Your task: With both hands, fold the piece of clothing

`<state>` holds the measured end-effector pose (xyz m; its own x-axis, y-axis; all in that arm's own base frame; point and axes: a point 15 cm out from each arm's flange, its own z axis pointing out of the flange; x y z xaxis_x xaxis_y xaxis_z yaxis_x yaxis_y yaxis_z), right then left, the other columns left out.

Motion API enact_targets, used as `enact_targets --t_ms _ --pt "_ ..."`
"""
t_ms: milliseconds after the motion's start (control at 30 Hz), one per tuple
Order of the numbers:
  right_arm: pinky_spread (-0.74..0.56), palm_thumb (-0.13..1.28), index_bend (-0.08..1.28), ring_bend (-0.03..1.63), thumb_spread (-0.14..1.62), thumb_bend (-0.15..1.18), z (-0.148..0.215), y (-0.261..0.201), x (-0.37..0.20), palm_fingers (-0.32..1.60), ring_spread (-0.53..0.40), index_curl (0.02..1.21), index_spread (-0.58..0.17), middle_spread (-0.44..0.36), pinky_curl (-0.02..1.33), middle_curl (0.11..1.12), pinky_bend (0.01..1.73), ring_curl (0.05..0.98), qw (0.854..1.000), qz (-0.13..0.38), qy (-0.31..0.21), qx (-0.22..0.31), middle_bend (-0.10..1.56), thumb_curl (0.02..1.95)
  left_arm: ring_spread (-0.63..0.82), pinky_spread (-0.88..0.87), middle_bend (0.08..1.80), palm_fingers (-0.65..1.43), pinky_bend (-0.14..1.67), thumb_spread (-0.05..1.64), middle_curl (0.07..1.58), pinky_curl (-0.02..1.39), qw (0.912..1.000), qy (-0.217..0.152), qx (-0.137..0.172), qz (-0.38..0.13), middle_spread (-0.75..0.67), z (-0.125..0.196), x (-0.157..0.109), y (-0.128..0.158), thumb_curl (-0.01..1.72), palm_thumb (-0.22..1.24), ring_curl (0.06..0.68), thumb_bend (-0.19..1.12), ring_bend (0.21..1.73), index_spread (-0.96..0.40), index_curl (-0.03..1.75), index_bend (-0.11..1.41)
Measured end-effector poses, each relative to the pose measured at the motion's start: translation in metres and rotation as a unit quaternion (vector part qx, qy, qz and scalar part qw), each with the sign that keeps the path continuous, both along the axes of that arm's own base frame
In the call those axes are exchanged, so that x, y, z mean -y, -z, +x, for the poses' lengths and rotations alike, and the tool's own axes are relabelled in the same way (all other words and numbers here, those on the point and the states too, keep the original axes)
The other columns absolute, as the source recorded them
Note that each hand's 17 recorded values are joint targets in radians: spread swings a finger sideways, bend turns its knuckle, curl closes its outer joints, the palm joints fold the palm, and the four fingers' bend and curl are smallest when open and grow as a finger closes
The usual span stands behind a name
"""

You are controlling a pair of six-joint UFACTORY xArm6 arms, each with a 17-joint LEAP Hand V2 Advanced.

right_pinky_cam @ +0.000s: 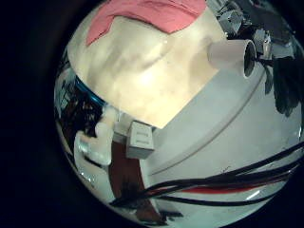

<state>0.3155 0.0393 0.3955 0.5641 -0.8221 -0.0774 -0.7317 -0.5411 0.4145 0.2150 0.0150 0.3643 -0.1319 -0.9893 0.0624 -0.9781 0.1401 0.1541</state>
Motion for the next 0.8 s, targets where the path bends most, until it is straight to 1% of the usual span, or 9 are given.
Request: enact_targets --t_ms 267,367,467,567,667,800 --pt "0.31 0.64 0.17 0.2 1.31 -0.01 0.0 0.0 -0.001 0.03 0.22 0.3 -0.363 0.075 0.33 0.3 0.24 0.257 1.0 0.002 -0.001 -0.001 0.18 0.26 0.39 0.24 0.3 0.08 0.58 0.88 0.36 0.29 1.0 0.002 -0.005 0.001 0.23 0.003 0.002 0.006 0.32 0.21 0.195 -0.03 0.69 0.1 0.25 0.15" --pt "0.31 0.64 0.17 0.2 1.31 -0.01 0.0 0.0 -0.002 0.03 0.22 0.3 -0.363 0.079 0.33 0.3 0.24 0.258 1.0 0.004 -0.001 -0.001 0.18 0.26 0.39 0.24 0.32 0.09 0.57 0.9 0.36 0.29 0.9999 0.002 -0.011 -0.002 0.22 0.003 0.004 0.015 0.32 0.23 0.193 -0.02 0.68 0.1 0.25 0.15" --pt "0.31 0.64 0.17 0.2 1.31 -0.01 -0.002 0.003 -0.003 0.03 0.22 0.3 -0.361 0.082 0.33 0.3 0.24 0.257 1.0 0.005 0.001 -0.005 0.18 0.26 0.42 0.29 0.34 0.07 0.53 0.93 0.37 0.28 0.9998 0.002 -0.017 -0.005 0.21 0.005 0.009 0.035 0.33 0.28 0.184 -0.01 0.65 0.1 0.27 0.17" --pt "0.31 0.64 0.17 0.2 1.32 -0.01 -0.006 0.011 -0.002 0.02 0.221 0.3 -0.36 0.082 0.33 0.3 0.24 0.258 1.0 0.002 0.003 -0.017 0.18 0.26 0.45 0.32 0.35 0.08 0.5 0.96 0.37 0.27 0.9996 0.008 -0.025 -0.005 0.2 0.008 0.02 0.064 0.32 0.31 0.176 -0.02 0.63 0.11 0.27 0.17" --pt "0.31 0.63 0.17 0.2 1.32 -0.01 -0.01 0.016 -0.002 0.02 0.221 0.3 -0.36 0.085 0.33 0.3 0.24 0.257 1.0 0.002 0.007 -0.026 0.18 0.26 0.46 0.34 0.32 0.07 0.5 0.97 0.36 0.27 0.9992 0.028 -0.029 -0.001 0.22 0.011 0.033 0.087 0.32 0.32 0.176 -0.02 0.63 0.11 0.28 0.17" --pt "0.32 0.63 0.17 0.2 1.32 -0.01 -0.014 0.021 0.0 0.02 0.221 0.3 -0.354 0.087 0.34 0.3 0.24 0.257 0.999 -0.001 0.022 -0.032 0.18 0.26 0.48 0.37 0.27 0.05 0.5 0.97 0.35 0.28 0.9969 0.068 -0.04 0.009 0.25 0.017 0.052 0.118 0.32 0.32 0.177 -0.03 0.63 0.12 0.28 0.16"
